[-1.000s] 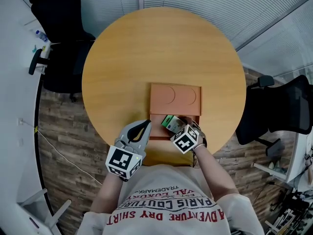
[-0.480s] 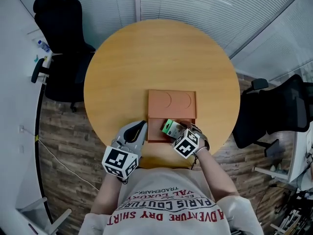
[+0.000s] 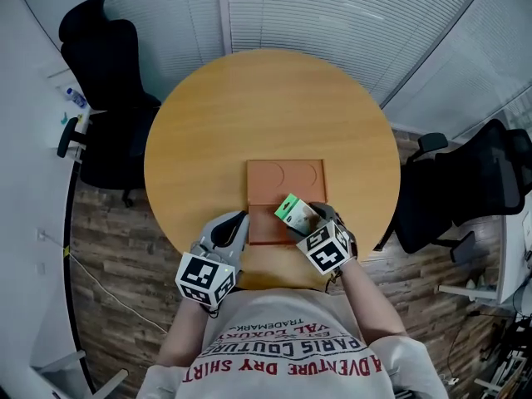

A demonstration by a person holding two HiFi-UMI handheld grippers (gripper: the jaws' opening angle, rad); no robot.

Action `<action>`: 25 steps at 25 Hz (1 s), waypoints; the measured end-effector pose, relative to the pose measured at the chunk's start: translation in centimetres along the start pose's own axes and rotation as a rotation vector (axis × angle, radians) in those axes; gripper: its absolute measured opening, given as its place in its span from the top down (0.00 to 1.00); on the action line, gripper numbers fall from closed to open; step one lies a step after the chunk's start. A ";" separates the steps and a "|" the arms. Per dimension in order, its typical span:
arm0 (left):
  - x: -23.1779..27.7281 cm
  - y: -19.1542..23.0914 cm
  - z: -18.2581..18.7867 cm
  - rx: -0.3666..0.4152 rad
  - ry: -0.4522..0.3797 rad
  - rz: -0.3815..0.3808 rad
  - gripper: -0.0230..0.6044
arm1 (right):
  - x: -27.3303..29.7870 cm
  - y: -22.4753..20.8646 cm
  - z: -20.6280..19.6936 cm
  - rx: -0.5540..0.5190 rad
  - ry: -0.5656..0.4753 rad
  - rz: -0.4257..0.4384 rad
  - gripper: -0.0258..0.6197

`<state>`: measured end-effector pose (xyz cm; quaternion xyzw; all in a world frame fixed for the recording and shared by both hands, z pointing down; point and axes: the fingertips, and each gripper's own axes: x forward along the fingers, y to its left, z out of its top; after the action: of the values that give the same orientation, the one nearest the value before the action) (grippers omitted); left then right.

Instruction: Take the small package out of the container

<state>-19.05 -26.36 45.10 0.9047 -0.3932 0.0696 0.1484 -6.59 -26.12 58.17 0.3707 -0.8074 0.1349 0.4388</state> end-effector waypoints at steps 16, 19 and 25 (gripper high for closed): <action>-0.9 -3.8 6.0 0.211 -0.078 -0.011 0.95 | -15.7 -4.3 8.6 0.297 -0.666 -0.188 0.41; -0.9 -4.3 6.8 0.243 -0.085 -0.011 0.95 | -17.5 -4.6 8.9 0.344 -0.746 -0.219 0.41; -0.6 -4.1 7.4 0.241 -0.094 0.014 0.95 | -18.0 -5.1 9.4 0.335 -0.775 -0.249 0.41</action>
<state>-16.39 -25.70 37.03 0.9155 -0.3949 0.0751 0.0196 -2.55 -26.10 37.66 0.5542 -0.8286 0.0609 0.0503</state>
